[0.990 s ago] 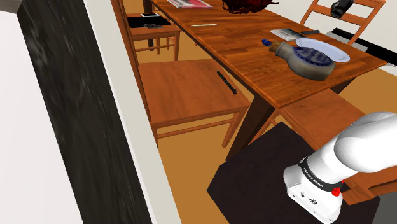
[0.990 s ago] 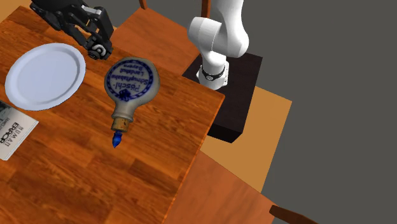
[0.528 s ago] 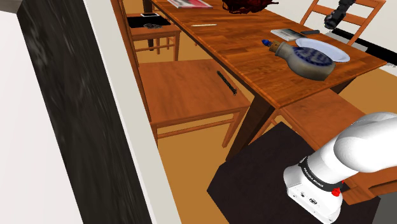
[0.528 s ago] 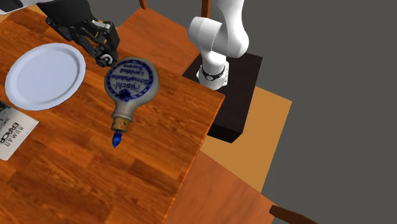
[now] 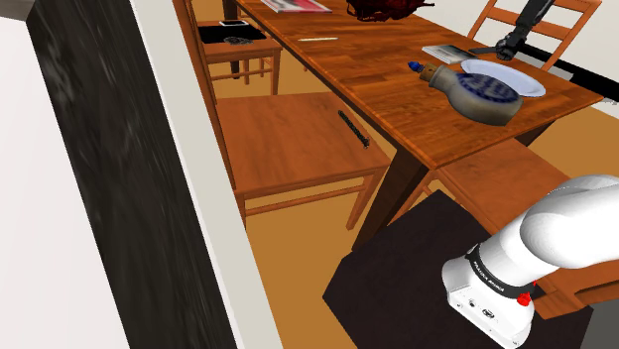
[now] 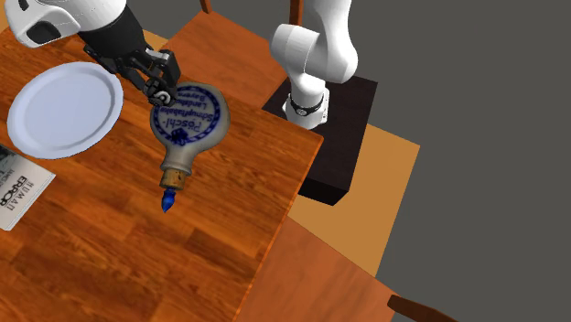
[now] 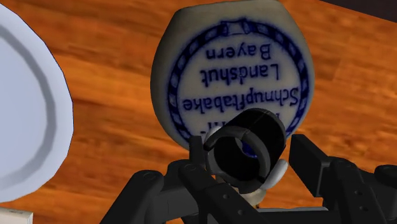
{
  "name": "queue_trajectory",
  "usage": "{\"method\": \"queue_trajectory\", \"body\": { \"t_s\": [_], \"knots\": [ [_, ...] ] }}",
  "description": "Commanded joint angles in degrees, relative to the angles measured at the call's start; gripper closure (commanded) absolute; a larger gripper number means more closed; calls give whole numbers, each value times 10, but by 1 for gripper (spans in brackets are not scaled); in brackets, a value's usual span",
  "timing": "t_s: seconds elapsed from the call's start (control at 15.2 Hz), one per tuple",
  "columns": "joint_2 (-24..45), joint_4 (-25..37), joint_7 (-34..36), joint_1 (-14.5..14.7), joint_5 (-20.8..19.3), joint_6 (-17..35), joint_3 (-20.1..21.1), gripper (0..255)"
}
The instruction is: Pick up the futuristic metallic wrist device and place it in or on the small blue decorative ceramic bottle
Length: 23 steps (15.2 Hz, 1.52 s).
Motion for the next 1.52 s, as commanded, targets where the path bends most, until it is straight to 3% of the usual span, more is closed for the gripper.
{"method": "queue_trajectory", "body": {
  "t_s": [0.0,0.26,0.33,0.66,0.92,1.45],
  "knots": [
    [-1,-3,0,0,0,2,0,255],
    [-1,-3,0,0,0,2,0,255],
    [-1,-3,0,0,0,2,0,0],
    [-1,-3,0,0,0,2,0,0],
    [32,100,-9,5,9,-68,1,0],
    [32,100,-9,5,9,-68,1,0]
  ]
}}
